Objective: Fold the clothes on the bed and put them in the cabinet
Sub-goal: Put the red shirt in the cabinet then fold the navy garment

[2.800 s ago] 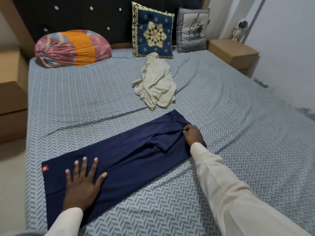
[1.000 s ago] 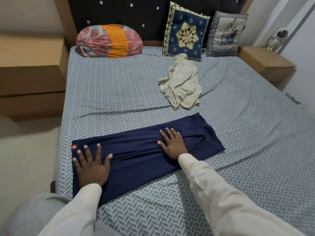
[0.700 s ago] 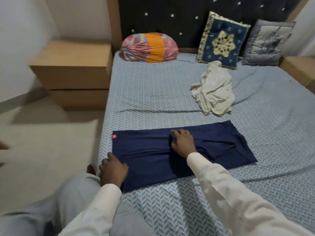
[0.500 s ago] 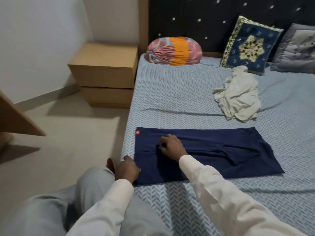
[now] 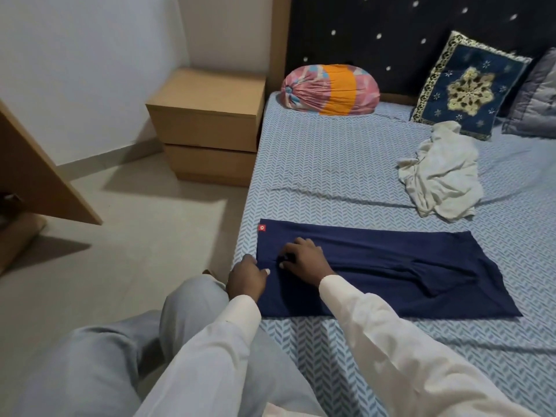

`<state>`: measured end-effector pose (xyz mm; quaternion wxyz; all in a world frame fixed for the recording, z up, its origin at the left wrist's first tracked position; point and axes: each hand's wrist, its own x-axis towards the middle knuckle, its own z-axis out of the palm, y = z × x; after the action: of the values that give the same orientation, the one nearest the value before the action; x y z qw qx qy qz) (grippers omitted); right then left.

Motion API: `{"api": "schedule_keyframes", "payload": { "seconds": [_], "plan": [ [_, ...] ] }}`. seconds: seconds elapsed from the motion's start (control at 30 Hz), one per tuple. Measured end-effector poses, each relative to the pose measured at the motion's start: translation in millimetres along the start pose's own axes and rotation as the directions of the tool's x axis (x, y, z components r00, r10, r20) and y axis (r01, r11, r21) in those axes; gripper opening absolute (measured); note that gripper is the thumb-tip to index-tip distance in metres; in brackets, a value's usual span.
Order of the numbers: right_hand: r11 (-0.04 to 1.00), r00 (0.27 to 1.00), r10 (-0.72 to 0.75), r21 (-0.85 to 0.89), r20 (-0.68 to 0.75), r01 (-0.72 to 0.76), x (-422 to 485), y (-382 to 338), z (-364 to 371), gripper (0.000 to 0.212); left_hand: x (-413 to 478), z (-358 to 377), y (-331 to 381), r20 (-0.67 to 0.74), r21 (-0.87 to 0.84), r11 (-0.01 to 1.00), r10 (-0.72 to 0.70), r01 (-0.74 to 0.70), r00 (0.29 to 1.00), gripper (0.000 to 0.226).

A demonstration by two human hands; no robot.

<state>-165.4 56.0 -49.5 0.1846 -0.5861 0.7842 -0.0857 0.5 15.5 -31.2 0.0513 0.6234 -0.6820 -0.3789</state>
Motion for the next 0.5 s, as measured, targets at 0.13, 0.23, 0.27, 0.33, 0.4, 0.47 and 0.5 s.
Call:
{"api": "schedule_keyframes", "payload": {
  "seconds": [0.13,0.23,0.27,0.33,0.4,0.47,0.5],
  "plan": [
    [1.000,0.999,0.013,-0.002,-0.031,-0.013,0,-5,1,0.024,7,-2,3,-0.050,0.002,0.999,-0.039,0.039,0.998,0.023],
    [0.998,0.998,-0.002,-0.060,-0.067,-0.002,-1,-10,4,0.021,9,0,5,-0.068,0.029,0.999,-0.028,0.030,0.997,0.021],
    [0.998,0.997,0.000,-0.065,-0.081,-0.005,0,-12,6,0.021,9,0,5,-0.069,0.044,0.999,-0.025,0.028,0.997,0.021],
    [0.999,0.996,0.029,-0.022,-0.087,-0.031,1,-14,6,0.020,11,0,4,-0.077,0.059,0.998,-0.024,0.028,0.997,0.022],
    [0.998,0.994,0.051,0.054,-0.100,-0.046,1,-15,3,0.019,12,0,5,-0.104,0.047,0.999,-0.017,0.022,0.994,0.021],
    [0.988,0.988,0.075,0.146,-0.138,-0.054,1,-16,-1,0.014,11,0,6,-0.140,0.026,1.000,0.002,0.002,0.990,0.018],
    [0.980,0.983,0.086,0.194,-0.160,-0.054,1,-17,-2,0.011,11,0,7,-0.155,0.014,1.000,0.011,-0.009,0.988,0.018]
  ]
}}
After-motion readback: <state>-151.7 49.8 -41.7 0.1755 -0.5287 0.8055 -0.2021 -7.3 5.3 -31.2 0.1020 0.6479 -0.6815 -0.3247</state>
